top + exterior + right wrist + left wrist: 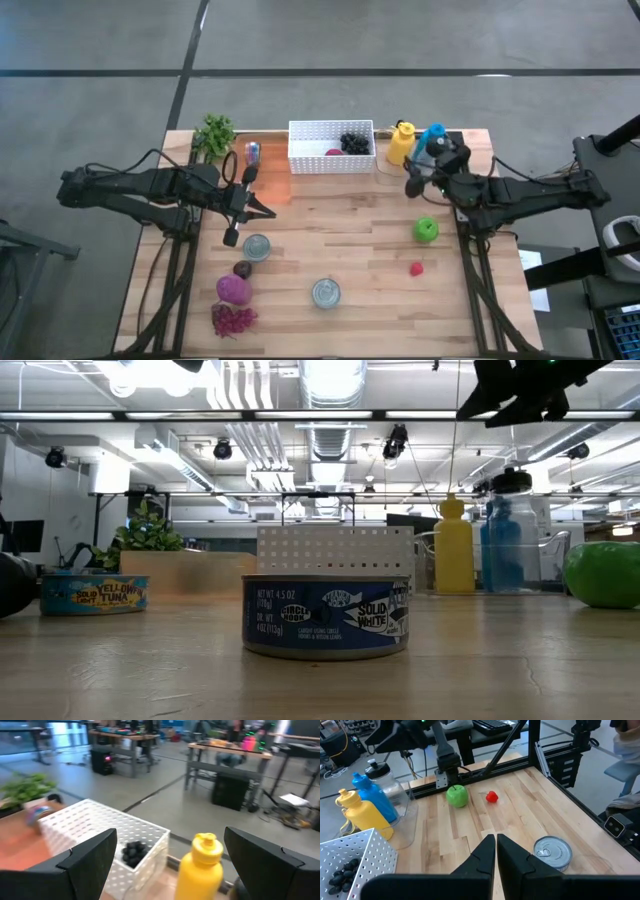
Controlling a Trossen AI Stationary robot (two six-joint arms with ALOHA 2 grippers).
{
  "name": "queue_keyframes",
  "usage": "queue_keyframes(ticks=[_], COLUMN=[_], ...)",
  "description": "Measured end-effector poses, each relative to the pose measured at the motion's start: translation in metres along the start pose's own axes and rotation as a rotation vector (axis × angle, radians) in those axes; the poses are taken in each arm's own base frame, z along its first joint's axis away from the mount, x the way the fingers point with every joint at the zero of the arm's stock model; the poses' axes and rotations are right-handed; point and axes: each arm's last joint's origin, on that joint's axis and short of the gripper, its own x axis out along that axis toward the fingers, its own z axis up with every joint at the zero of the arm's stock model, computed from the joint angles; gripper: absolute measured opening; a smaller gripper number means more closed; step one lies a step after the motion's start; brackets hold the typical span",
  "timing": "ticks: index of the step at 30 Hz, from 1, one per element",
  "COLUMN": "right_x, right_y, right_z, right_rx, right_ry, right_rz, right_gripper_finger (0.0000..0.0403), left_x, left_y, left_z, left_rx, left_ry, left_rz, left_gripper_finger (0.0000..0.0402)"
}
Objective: Pick & Place Food Item
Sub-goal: Put the yellow-blue tuna can into the orange bin
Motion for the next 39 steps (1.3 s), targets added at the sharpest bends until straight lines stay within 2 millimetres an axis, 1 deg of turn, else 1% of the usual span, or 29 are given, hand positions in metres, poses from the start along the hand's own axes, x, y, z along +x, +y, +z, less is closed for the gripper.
queue_keyframes(ticks=[6, 9, 20, 22, 27, 30, 34, 39], right_x=[-0.01, -0.013, -0.017, -0.016, -0.017, -0.017, -0.017, -0.016], right_y=[0.012, 0.019, 0.042, 0.045, 0.053, 0.056, 0.061, 0.063], right_z=[-0.004, -0.007, -0.021, -0.021, -0.017, -0.015, -0.016, -0.018], right_rx=[-0.046, -0.09, -0.185, -0.18, -0.198, -0.193, -0.184, -0.19], right_ry=[0.004, 0.011, 0.038, 0.033, 0.055, 0.071, 0.085, 0.092], right_rz=[0.094, 0.127, 0.195, 0.207, 0.32, 0.383, 0.449, 0.454], right_gripper_finger=[0.0366, 0.0359, 0.0282, 0.0268, 0.0236, 0.0222, 0.0211, 0.0203], left_x=[0.0, 0.0, 0.0, 0.0, 0.0, 0.0, 0.0, -0.002], left_y=[0.0, 0.0, 0.0, 0.0, 0.0, 0.0, -0.002, -0.003], left_z=[0.0, 0.0, 0.0, 0.0, 0.0, -0.001, -0.004, -0.017], left_rx=[0.0, 0.0, -0.016, -0.05, -0.129, -0.144, -0.171, -0.277], left_ry=[0.001, 0.001, 0.0, 0.0, 0.002, 0.005, 0.041, 0.187], left_rz=[0.0, 0.0, -0.003, -0.004, -0.005, -0.005, -0.012, 0.049], left_gripper_finger=[0.0024, 0.0024, 0.0024, 0.0024, 0.0024, 0.0024, 0.0024, 0.0023])
